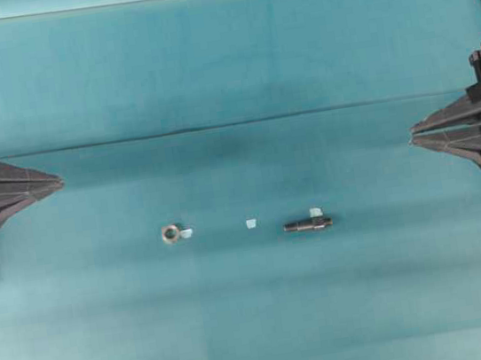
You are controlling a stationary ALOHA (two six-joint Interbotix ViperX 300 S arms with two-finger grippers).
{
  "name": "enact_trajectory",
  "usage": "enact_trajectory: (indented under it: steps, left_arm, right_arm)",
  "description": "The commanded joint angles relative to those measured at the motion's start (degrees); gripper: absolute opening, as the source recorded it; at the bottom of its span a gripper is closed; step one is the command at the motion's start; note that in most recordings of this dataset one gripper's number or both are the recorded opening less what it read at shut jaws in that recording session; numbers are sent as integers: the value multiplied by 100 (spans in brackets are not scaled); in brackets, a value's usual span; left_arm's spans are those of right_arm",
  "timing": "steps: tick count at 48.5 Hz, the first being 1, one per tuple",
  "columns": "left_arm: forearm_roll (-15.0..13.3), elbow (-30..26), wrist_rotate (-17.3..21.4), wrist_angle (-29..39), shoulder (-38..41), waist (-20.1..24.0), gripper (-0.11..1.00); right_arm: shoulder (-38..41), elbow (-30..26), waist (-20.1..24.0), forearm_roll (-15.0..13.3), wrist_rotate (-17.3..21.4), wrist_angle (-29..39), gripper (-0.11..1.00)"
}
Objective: Insert the washer onto the shaft with both hands.
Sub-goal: 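Move both grippers inward over the washer and the threaded shaft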
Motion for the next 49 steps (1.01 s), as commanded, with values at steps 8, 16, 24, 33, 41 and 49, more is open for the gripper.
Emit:
enact_trajectory:
  steps: [8,16,24,33,41,49]
  left_arm:
    - [62,-501,-536,1125,378,-26,2]
    - [70,-729,-677,1819,519,-97,2]
    - [70,-976,-703,2329,765,-237,2]
    - [62,-1187,-729,3006,1274,-220,2]
    - [105,-1538,-694,3516,1934,-193,2]
    - [97,-1907,-694,3902,2558,-193,2]
  right_arm:
    - [62,-193,-35,281,299,1310,-8]
    - [62,-387,-44,290,712,2628,-9]
    - [70,-475,-44,290,1063,3059,-9]
    - [360,-606,-44,281,1397,3234,-9]
    - [1090,-949,-44,281,1441,3560,-9]
    - [1863,-1380,-26,281,1433,4017,-9]
